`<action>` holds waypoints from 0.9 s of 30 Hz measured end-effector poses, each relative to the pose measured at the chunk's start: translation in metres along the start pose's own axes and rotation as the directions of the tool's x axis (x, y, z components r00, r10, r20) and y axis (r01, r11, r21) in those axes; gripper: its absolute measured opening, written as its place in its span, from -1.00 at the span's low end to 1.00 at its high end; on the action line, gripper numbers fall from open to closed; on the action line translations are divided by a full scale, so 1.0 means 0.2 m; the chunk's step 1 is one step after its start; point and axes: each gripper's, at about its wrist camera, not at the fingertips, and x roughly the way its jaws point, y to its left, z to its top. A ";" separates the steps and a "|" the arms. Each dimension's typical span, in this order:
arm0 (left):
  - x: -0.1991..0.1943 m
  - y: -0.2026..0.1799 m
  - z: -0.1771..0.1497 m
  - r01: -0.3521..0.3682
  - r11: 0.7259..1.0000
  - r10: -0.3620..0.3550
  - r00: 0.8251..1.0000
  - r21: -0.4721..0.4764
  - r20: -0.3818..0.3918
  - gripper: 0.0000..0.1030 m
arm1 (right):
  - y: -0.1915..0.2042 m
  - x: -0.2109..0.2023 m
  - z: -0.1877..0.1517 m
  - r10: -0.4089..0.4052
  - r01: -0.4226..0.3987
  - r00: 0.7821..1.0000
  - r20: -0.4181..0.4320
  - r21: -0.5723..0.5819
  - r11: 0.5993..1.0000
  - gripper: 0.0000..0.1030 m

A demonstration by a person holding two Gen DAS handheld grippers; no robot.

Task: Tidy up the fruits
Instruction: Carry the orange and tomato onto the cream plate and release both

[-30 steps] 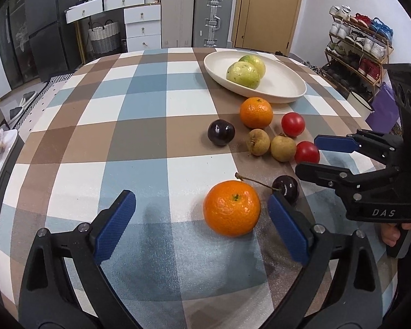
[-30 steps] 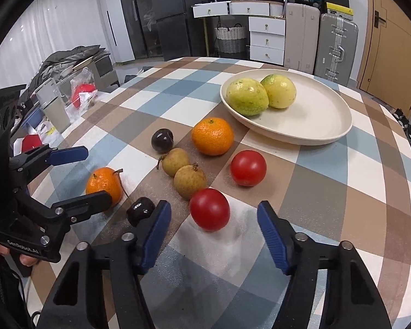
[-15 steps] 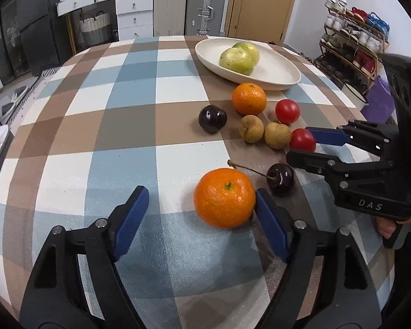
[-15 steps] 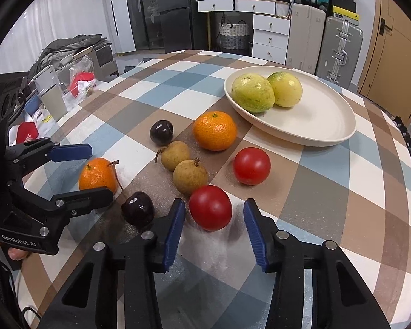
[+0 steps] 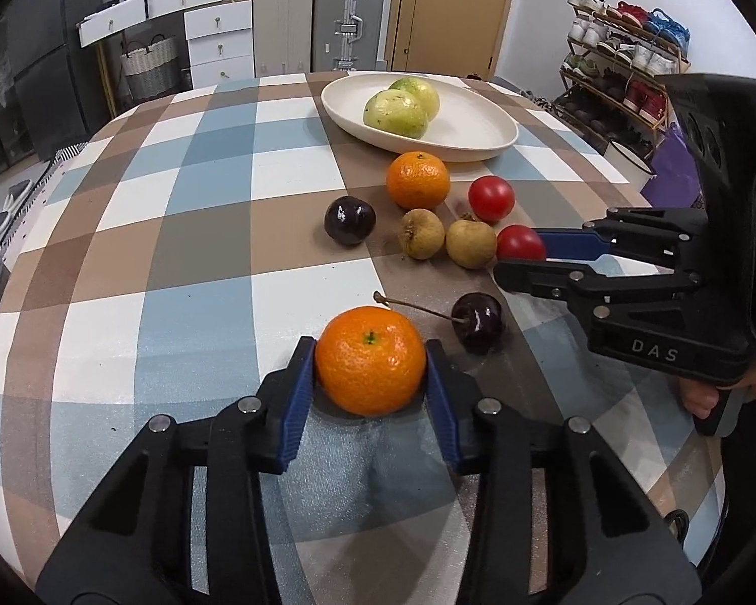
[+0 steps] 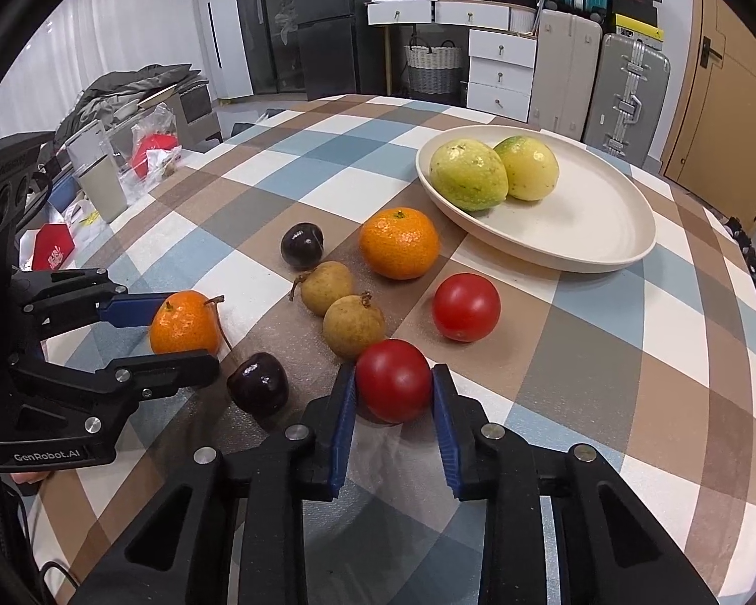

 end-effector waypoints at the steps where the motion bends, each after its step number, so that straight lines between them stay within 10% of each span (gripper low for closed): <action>1: 0.00 0.01 0.00 0.004 1.000 -0.004 1.000 -0.005 0.003 -0.25 | 0.00 0.00 0.00 0.000 0.000 1.000 0.001 0.001 1.000 -0.43; 27: -0.19 -0.03 0.09 -0.010 1.000 0.006 0.979 0.014 0.204 -0.25 | -0.17 -0.20 0.01 -0.030 0.005 0.984 0.176 0.138 0.990 -0.43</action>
